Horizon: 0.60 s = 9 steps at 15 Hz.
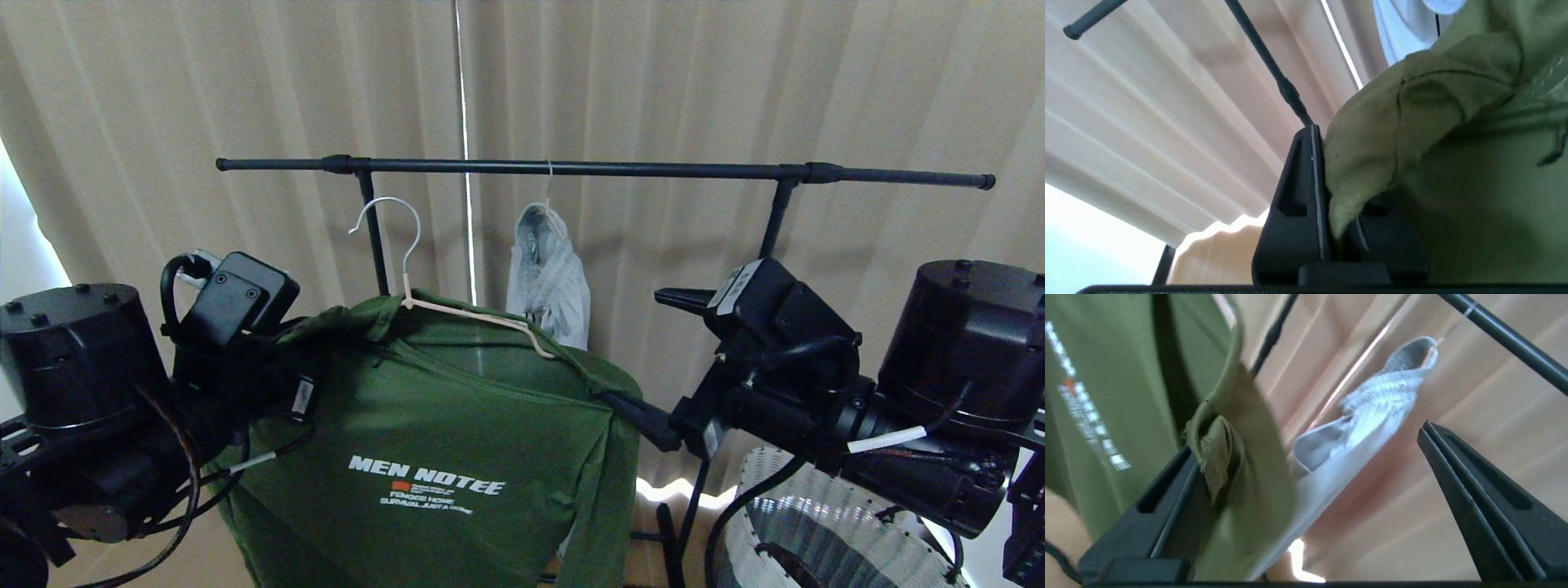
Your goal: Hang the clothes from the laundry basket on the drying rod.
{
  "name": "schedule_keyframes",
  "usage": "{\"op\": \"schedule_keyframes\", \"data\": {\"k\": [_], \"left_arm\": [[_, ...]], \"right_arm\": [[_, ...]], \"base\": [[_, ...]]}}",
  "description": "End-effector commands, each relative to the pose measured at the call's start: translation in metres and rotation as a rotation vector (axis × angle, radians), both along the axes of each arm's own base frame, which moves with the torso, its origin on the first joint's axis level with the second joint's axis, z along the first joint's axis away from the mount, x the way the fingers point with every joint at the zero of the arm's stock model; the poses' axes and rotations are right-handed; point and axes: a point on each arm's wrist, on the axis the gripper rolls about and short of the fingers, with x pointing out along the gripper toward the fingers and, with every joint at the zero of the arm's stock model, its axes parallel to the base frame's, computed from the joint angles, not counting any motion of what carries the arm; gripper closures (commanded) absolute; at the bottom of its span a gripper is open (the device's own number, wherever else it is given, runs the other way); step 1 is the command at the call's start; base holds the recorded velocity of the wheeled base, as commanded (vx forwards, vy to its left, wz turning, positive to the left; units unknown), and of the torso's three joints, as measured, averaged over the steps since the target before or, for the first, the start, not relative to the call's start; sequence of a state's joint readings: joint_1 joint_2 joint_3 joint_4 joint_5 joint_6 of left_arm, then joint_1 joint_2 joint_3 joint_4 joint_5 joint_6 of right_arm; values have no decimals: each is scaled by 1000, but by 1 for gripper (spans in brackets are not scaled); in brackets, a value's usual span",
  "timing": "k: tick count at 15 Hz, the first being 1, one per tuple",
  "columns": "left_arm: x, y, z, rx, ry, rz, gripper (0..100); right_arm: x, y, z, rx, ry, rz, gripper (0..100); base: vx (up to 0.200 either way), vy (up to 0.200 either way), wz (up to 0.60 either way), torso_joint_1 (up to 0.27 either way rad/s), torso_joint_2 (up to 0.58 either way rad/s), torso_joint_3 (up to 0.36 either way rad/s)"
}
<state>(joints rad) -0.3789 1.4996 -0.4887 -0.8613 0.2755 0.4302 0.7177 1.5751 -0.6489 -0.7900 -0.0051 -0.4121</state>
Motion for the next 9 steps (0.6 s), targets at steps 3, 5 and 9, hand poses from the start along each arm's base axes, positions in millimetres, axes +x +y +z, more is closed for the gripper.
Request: {"op": "schedule_keyframes", "data": {"k": [3,5,9], "left_arm": [[-2,-8,2,-6,-8,-27,100],[-4,-14,6,-26,-20,-45,100],[1,-13,11,-31,-42,15,100]], "right_arm": [[-5,8,-6,-17,18,36,0],[-8,15,-16,-38,42,62,0],[-20,18,-27,-64,69,98,0]], "base": [[0,0,0,0,0,0],[0,0,0,0,0,0],[0,0,0,0,0,0]]}}
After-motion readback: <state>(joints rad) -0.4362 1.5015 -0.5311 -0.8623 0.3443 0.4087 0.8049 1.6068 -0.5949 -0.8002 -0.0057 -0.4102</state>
